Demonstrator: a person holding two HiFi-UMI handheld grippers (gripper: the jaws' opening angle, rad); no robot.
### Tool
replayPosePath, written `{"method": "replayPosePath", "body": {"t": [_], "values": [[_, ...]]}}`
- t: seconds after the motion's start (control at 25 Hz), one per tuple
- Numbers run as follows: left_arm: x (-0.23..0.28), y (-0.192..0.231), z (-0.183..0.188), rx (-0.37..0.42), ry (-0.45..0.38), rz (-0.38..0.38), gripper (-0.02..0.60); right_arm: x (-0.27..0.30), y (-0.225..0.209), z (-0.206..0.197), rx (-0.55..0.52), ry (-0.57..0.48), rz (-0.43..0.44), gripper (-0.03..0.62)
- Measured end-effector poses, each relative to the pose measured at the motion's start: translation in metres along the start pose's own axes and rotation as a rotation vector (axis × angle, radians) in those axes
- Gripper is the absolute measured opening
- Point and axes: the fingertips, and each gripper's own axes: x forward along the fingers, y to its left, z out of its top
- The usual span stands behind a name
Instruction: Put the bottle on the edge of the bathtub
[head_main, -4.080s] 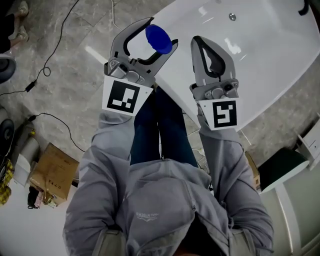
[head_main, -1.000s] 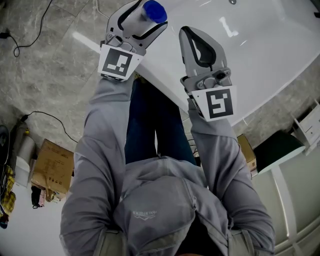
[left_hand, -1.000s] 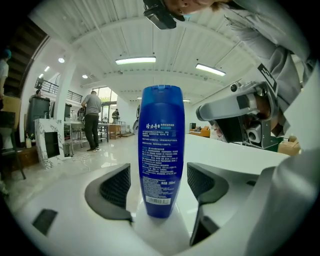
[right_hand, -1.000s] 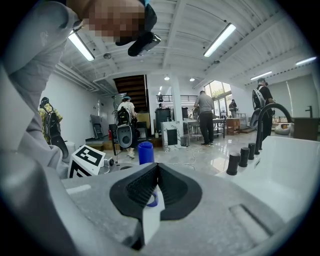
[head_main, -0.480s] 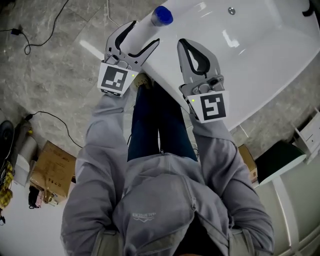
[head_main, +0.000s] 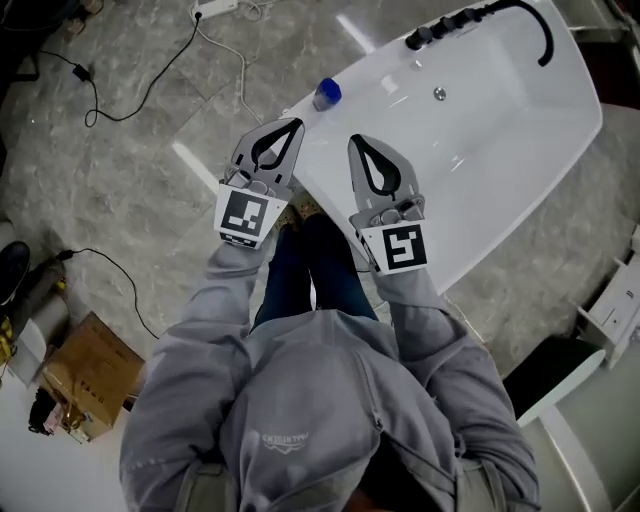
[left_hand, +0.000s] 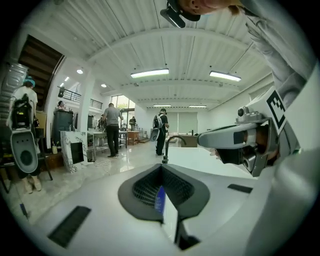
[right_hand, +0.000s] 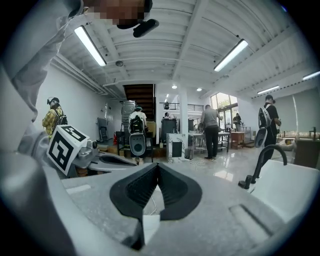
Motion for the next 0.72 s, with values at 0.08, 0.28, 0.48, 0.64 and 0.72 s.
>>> {"method": "replayPosePath", "body": {"t": [0.08, 0.28, 0.48, 0.64, 0.72], "values": [[-0.017, -0.006, 0.026, 0.003, -0.021, 0.029, 0.006, -0.012, 0.005, 0.021, -0.02, -0.012, 0.007, 0.002], [-0.063, -0.027, 0.094, -0.022, -0.111, 0.092, 0.005, -0.043, 0.01, 0.074, -0.052, -0.049, -0.008, 0.002], [-0.115, -0.024, 0.15, -0.021, -0.155, 0.213, 0.005, -0.07, 0.023, 0.134, -0.099, -0.111, 0.0, 0.002], [-0.149, -0.033, 0.181, -0.006, -0.158, 0.292, 0.005, -0.092, 0.037, 0.165, -0.094, -0.137, 0.018, 0.002], [-0.163, -0.034, 0.195, -0.017, -0.168, 0.331, 0.006, -0.097, 0.043, 0.177, -0.091, -0.152, 0.026, 0.002]]}}
